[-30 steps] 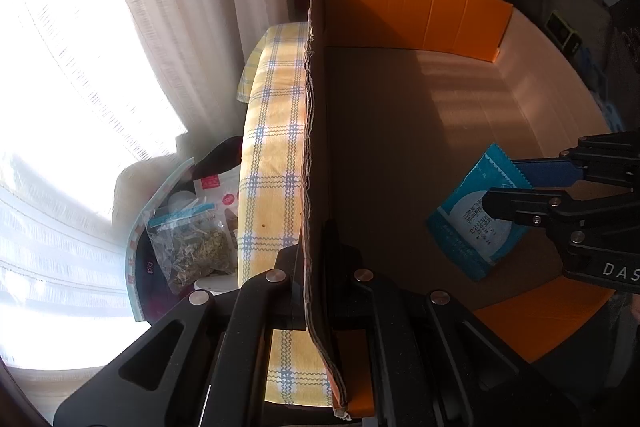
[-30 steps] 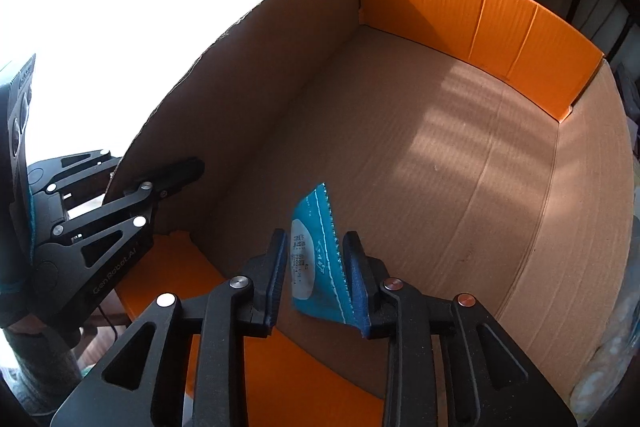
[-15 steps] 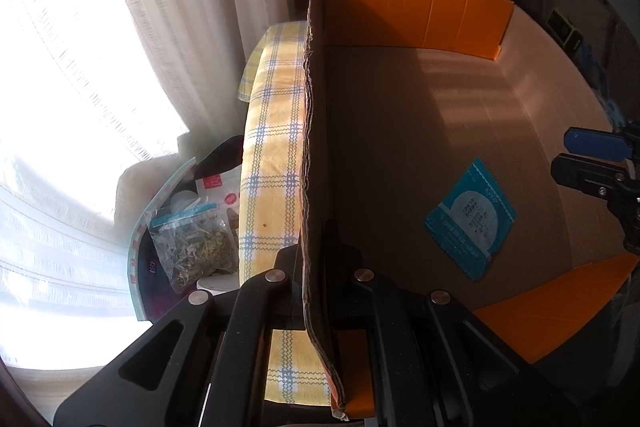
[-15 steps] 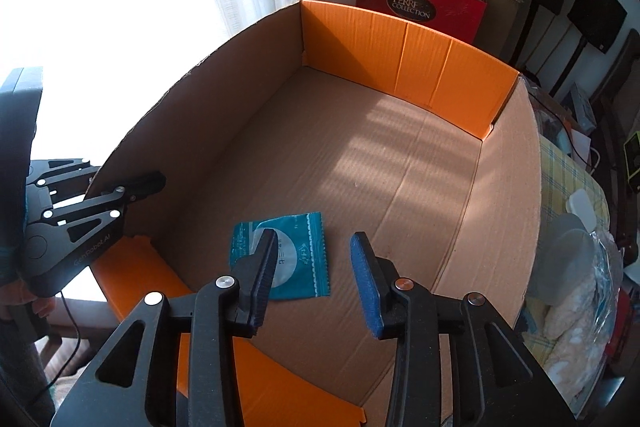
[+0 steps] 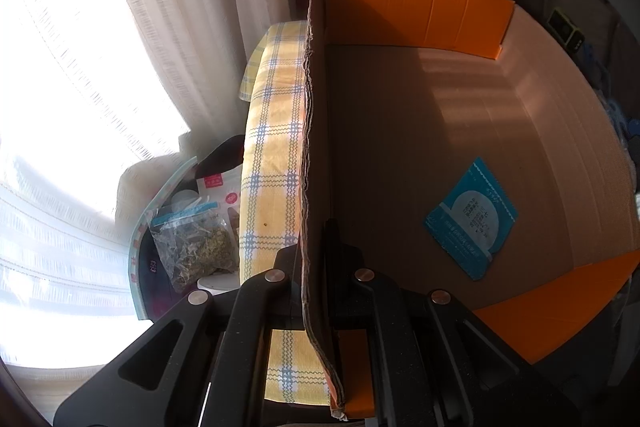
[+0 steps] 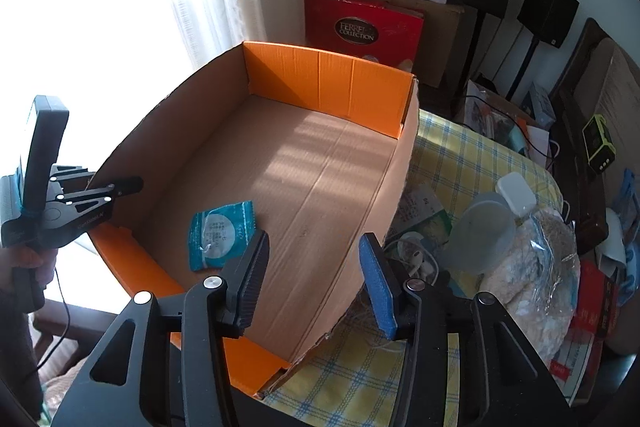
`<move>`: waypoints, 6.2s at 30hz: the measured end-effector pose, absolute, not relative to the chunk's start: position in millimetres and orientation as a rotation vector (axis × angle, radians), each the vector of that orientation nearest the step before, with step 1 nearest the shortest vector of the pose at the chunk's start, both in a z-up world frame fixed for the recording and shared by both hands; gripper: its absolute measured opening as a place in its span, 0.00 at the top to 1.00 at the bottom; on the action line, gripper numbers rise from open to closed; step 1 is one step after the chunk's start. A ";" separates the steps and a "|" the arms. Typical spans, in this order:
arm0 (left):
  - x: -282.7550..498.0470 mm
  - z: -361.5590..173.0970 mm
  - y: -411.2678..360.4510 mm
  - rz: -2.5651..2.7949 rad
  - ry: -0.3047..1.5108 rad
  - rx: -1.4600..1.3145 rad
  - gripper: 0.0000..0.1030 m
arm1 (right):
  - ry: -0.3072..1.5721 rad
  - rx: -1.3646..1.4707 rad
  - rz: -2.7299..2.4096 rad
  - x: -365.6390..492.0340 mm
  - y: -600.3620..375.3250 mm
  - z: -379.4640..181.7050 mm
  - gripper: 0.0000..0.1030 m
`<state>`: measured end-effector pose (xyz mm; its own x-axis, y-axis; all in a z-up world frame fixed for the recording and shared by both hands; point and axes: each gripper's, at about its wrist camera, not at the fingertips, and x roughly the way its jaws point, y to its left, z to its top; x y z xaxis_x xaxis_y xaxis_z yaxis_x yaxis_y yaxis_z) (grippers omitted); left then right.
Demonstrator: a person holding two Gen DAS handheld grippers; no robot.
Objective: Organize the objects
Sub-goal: 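Move the right gripper to the white earphones and grasp them, then carry the white earphones into the box and release them beside the packet, then move the right gripper to the zip bag of dark food and grasp it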
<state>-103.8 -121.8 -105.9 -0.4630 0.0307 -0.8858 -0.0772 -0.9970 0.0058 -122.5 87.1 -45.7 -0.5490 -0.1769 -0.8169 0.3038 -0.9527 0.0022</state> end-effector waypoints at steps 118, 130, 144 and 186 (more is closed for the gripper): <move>-94.0 -109.3 -116.9 2.618 0.060 -1.610 0.95 | 0.159 1.280 -2.539 -133.6 83.4 -39.6 0.52; -85.1 -107.9 -109.0 2.620 0.070 -1.618 0.95 | 0.180 1.265 -2.640 -119.5 118.7 -28.6 0.46; -75.6 -107.7 -98.8 2.619 0.074 -1.621 0.95 | 0.115 1.354 -2.704 -120.9 173.4 -48.0 0.37; -82.9 -107.2 -107.9 2.613 0.074 -1.625 0.95 | 0.162 1.537 -2.546 -120.3 176.4 -149.4 0.37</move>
<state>-82.9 -107.9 -107.2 -0.4413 0.0281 -0.8969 -0.0792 -0.9968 0.0077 -120.3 176.4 -149.4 -0.4575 -0.0834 -0.8853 0.1951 -0.9808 -0.0084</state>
